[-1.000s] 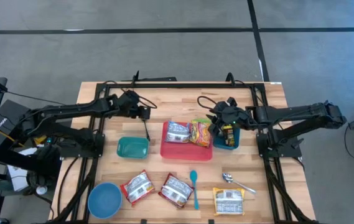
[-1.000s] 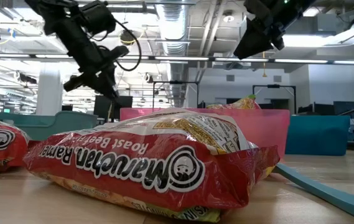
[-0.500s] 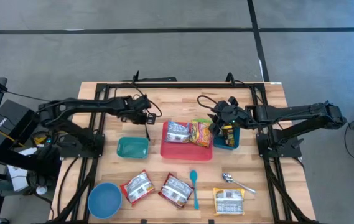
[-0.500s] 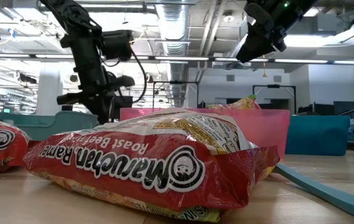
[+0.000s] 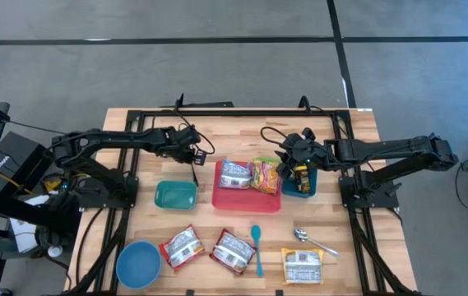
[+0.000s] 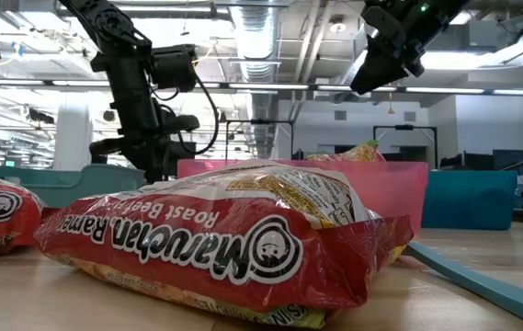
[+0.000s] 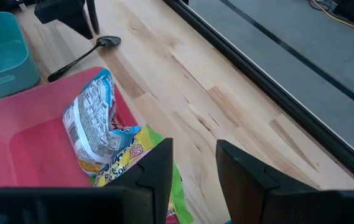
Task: Pick & Place Food Item
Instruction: Put the black spoon into the green bin
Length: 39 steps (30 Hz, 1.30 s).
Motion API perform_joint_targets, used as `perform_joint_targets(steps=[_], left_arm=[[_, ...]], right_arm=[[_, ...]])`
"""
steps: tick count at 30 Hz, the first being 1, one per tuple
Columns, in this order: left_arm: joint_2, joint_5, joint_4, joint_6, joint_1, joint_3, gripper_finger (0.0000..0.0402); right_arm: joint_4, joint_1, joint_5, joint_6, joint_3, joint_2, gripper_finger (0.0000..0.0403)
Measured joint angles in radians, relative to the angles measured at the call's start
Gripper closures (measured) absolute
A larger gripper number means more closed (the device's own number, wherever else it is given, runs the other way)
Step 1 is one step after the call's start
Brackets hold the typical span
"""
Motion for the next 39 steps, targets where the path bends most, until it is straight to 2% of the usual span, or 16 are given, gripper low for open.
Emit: perform_joint_targets(steps=[5, 11, 22, 26, 29, 33, 39], left_arm=[[0.0, -0.052, 0.0, -0.04, 0.0, 0.0, 0.0397], [0.0, -0.005, -0.017, -0.071, 0.0, 0.0, 0.0382], [0.0, -0.054, -0.014, -0.072, 0.0, 0.0, 0.0299], [0.007, -0.049, -0.007, -0.074, -0.005, 0.0, 0.0282], [0.027, -0.018, 0.028, -0.076, -0.033, -0.001, 0.0281], [0.063, 0.077, 0.053, -0.076, -0.042, 0.013, 0.0293], [0.076, 0.056, -0.085, -0.076, -0.004, 0.102, 0.0321]], right_arm=[[0.0, 0.0, -0.002, 0.0, 0.0, 0.0, 0.0287], [0.0, 0.0, -0.003, 0.001, 0.0, 0.0, 0.0287], [0.001, 0.002, -0.003, 0.003, 0.0, 0.0, 0.0287], [0.001, 0.002, -0.003, 0.003, 0.0, 0.0, 0.0287], [0.001, 0.002, -0.003, 0.003, 0.0, 0.0, 0.0287], [0.0, 0.002, -0.003, 0.003, 0.0, 0.0, 0.0287], [-0.001, 0.003, -0.003, 0.003, 0.0, 0.0, 0.0287]])
